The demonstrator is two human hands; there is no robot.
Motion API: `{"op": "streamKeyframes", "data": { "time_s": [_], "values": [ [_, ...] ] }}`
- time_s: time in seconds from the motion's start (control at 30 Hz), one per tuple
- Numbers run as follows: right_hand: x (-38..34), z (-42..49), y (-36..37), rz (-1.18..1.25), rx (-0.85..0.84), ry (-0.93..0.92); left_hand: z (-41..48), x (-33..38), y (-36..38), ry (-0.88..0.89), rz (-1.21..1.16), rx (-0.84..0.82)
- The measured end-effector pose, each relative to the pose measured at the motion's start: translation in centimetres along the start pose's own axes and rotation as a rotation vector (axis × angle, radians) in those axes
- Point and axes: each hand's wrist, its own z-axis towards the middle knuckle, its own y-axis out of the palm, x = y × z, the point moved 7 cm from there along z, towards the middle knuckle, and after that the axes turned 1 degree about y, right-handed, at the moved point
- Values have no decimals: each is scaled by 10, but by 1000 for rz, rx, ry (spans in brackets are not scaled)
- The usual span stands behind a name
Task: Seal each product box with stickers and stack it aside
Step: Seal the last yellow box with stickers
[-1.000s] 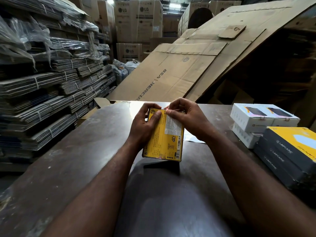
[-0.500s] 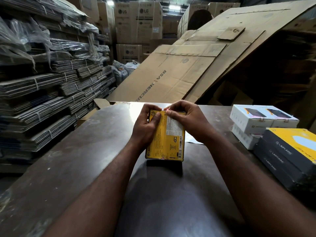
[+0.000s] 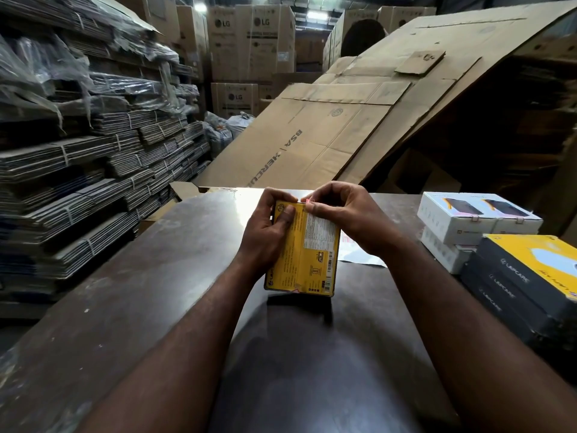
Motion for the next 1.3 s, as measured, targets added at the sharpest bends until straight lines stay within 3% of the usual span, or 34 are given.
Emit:
{"op": "streamKeyframes", "data": {
  "time_s": [0.37,0.57,0.9,1.3],
  "values": [
    [-2,-3,-2,132,-53,103,0,3,5,47,-2,-35],
    [9,2,0,376,73,217,-3,6,9,96,45,-5],
    [11,1,2,158,55,269,-2,4,8,98,27,8],
    [24,2,-2,275,216,375,-4,11,11,160,73,2]
  ]
}}
